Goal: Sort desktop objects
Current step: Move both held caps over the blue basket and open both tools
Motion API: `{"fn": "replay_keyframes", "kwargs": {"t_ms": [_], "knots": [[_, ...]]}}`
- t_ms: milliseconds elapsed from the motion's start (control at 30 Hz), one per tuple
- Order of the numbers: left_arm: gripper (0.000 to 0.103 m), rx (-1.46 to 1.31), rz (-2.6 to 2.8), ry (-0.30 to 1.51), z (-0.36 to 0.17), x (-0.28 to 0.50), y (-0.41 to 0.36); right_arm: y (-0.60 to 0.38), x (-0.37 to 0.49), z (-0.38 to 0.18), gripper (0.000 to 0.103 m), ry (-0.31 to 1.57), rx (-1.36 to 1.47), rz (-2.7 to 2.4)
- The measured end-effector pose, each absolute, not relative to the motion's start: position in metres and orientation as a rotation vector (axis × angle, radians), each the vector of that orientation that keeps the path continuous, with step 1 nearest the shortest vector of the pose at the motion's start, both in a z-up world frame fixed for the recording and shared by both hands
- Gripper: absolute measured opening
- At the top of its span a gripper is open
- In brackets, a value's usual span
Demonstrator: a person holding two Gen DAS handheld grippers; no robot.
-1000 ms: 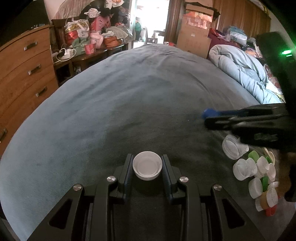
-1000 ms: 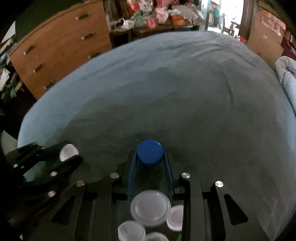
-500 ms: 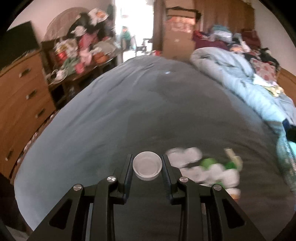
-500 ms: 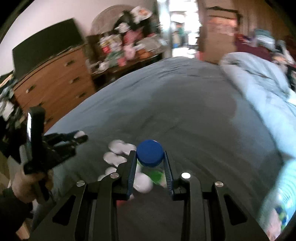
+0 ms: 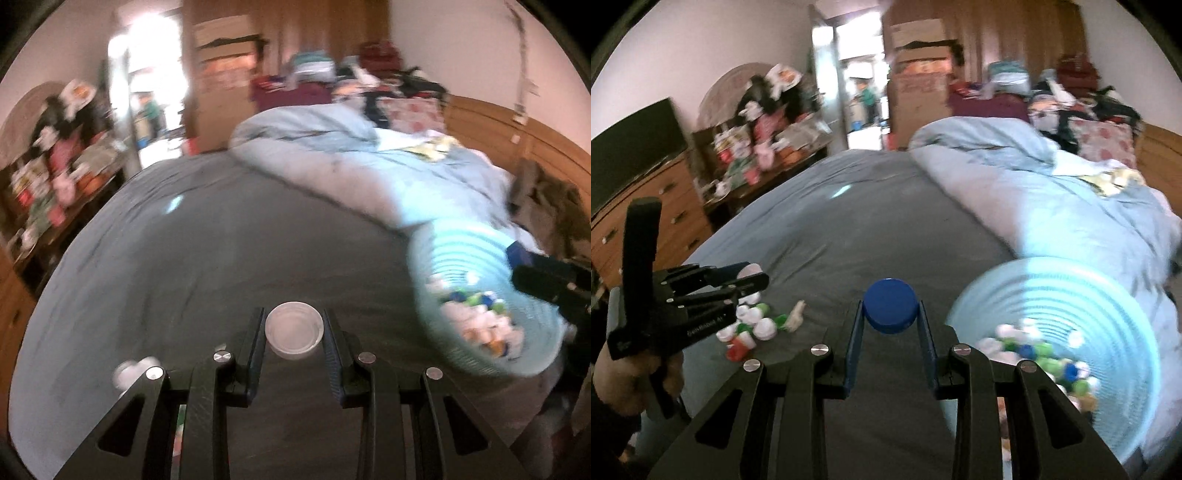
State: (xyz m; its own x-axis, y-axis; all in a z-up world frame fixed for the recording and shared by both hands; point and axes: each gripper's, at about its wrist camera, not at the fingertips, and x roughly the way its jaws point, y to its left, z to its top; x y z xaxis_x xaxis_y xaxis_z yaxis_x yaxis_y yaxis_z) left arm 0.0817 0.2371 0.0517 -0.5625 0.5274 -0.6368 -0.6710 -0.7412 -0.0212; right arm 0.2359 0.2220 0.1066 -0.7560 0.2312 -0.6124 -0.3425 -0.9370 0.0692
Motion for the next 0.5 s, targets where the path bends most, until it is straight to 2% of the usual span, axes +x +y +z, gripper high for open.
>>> {"fn": "replay_keyframes", "kwargs": {"t_ms": [233, 500], "knots": [[0.031, -0.777, 2.186, 0.374, 0.076, 0.117, 0.327, 0.271, 0.276, 0.111, 0.026, 0.333, -0.846, 2.563], [0.031, -0.859, 2.066, 0.531, 0.072, 0.133, 0.406, 0.315, 0.309, 0.107, 0.026, 0.448, -0.847, 2.481]]}}
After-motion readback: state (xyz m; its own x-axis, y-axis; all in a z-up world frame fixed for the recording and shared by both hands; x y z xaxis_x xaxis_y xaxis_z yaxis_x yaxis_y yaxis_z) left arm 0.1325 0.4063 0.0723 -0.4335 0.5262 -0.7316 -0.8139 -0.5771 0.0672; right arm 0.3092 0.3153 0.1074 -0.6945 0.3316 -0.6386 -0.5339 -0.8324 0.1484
